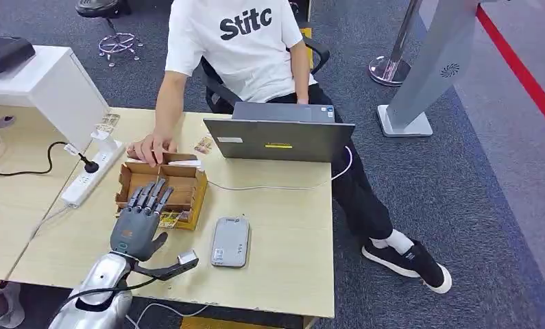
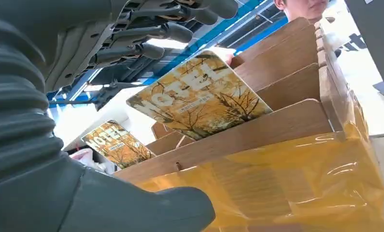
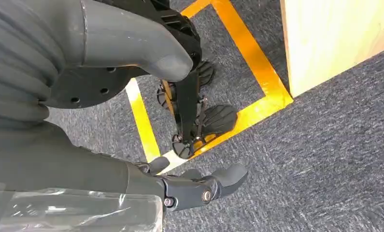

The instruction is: Pass the card to the sensor for recognition and then transmit it.

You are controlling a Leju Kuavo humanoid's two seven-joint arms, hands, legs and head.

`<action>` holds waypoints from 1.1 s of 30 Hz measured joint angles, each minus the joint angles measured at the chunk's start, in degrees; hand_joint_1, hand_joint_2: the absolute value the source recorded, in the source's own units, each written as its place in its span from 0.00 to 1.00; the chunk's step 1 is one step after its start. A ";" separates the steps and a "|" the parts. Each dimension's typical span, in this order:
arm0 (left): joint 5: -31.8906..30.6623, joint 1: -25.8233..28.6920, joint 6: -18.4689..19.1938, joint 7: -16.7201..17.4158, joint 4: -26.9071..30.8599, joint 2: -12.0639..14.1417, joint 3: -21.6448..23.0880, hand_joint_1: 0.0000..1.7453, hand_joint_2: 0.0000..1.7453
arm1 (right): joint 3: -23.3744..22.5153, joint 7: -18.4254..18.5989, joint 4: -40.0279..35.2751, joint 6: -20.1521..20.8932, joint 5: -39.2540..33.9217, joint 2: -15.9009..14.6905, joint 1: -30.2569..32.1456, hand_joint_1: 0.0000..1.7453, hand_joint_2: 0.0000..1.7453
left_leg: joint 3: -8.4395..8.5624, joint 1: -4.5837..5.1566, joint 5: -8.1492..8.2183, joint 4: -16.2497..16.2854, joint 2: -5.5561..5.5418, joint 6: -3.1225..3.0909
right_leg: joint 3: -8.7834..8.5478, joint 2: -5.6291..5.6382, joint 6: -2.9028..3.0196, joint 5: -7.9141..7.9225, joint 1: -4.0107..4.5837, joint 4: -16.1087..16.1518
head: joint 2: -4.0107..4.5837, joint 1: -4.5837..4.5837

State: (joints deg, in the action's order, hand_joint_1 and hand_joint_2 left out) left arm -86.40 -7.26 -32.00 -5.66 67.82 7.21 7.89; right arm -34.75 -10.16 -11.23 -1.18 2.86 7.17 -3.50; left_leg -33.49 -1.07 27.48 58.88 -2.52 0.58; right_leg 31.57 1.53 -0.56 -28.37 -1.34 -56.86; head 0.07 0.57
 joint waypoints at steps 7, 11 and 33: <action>0.24 0.00 0.00 -0.26 0.00 0.02 0.00 0.14 1.00 | -0.17 -0.02 0.00 -0.28 0.77 0.00 0.01 0.00 1.00 | 0.00 0.00 0.00 0.00 0.00 0.00 | 0.00 0.00 0.00 0.00 0.00 0.00 | 0.00 0.00; 0.85 0.01 -0.04 -0.68 0.00 0.04 0.00 1.00 1.00 | -0.15 -0.02 0.00 -0.28 1.07 0.00 0.00 0.00 1.00 | 0.00 0.00 0.00 0.00 0.00 0.00 | 0.00 0.00 0.00 0.00 0.00 0.00 | 0.00 -0.02; 2.34 0.07 -1.75 -1.60 0.04 0.20 0.00 1.00 1.00 | -0.17 -0.04 0.00 -0.46 1.99 0.00 0.03 0.00 1.00 | 0.00 0.00 0.00 0.00 0.00 0.00 | 0.00 0.01 0.00 0.00 0.00 0.00 | 0.00 -0.02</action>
State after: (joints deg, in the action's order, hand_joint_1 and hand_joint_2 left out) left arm -84.06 -7.19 -33.75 -7.26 67.87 7.41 7.89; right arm -34.93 -10.21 -11.23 -1.64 4.85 7.17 -3.47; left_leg -33.49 -1.07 27.48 58.88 -2.51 0.58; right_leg 31.57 1.53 -0.56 -28.37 -1.34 -56.87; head 0.07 0.55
